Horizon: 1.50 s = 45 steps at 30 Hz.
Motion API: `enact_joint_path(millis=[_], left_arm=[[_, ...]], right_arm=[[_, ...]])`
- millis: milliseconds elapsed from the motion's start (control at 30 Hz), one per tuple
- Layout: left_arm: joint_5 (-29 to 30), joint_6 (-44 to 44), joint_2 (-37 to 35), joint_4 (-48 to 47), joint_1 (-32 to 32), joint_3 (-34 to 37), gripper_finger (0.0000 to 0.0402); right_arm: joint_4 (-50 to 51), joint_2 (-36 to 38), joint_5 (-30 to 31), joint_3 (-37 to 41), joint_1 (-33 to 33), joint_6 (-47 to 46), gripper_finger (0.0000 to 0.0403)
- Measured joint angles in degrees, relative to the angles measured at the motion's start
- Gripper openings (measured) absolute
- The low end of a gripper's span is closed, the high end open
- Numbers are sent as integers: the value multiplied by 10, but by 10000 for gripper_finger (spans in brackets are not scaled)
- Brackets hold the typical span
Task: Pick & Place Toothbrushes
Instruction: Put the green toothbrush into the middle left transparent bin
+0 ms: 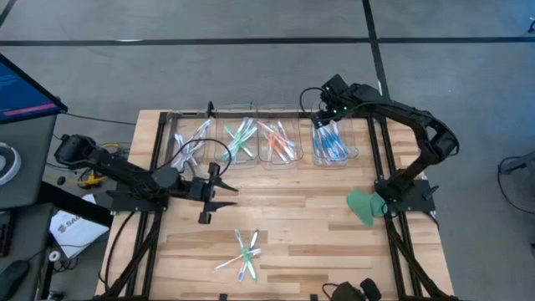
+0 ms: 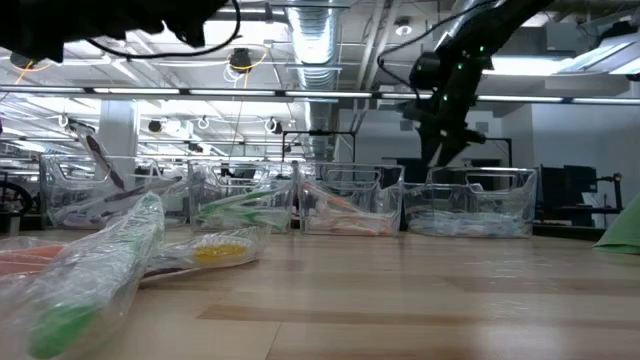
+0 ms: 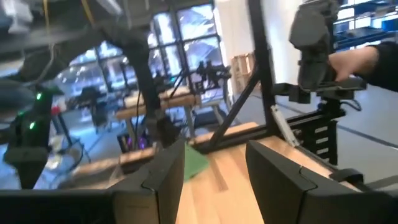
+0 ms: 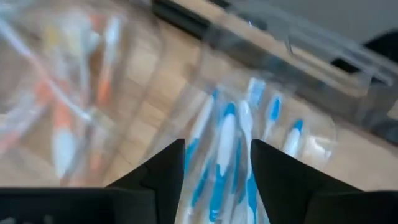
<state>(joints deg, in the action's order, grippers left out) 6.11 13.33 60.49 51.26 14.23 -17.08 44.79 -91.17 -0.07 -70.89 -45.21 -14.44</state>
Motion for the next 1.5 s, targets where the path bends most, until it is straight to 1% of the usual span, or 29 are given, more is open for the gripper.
enact_joint_path(millis=[67, 133, 200, 300, 367, 500, 633, 767, 867, 900, 933, 967, 1033, 1167, 1267, 1333, 1500], left_arm=[[0, 13, -18, -6, 5, 0, 163], [12, 15, -40, -37, 5, 0, 163], [30, 14, -66, -89, 5, 0, 163], [55, 14, -101, -172, 5, 0, 163], [55, 14, -120, -219, 8, 0, 163], [55, 14, -136, -272, 31, 0, 163], [55, 30, -136, -286, 53, 0, 163], [54, 43, -134, -286, 78, 0, 163], [54, 43, -134, -285, 92, -5, 165], [54, 42, -133, -286, 96, -7, 169], [54, 41, -130, -285, 100, -10, 173], [54, 40, -128, -285, 104, -13, 178], [38, 39, -122, -285, 112, -20, 190], [9, 38, -91, -284, 121, -37, 215], [0, 22, -59, -279, 121, -51, 230], [-3, 0, -34, -276, 121, -62, 236], [-35, -3, 9, -273, 123, -70, 238]], right_arm=[[0, 15, -8, -6, 11, 0, 174], [0, 35, -31, -8, 27, 0, 168], [-3, 58, -57, -9, 49, 2, 162], [-17, 89, -100, -9, 100, 42, 156], [-27, 106, -119, -9, 149, 58, 151], [-51, 122, -123, -9, 264, 73, 141], [-90, 124, -120, -9, 373, 77, 130], [-128, 109, -115, -9, 475, 130, 118], [-154, 92, -115, -10, 536, 168, 110], [-143, 91, -111, -8, 551, 174, 107], [-139, 88, -104, -7, 563, 174, 105], [-157, 79, -98, -10, 575, 171, 103], [-164, 67, -85, -10, 594, 155, 99], [-180, 43, -84, -10, 620, 119, 94], [-183, 18, -84, -9, 634, 103, 91], [-186, 6, -76, -8, 641, 88, 91], [-212, -27, -75, -8, 648, 33, 91]])
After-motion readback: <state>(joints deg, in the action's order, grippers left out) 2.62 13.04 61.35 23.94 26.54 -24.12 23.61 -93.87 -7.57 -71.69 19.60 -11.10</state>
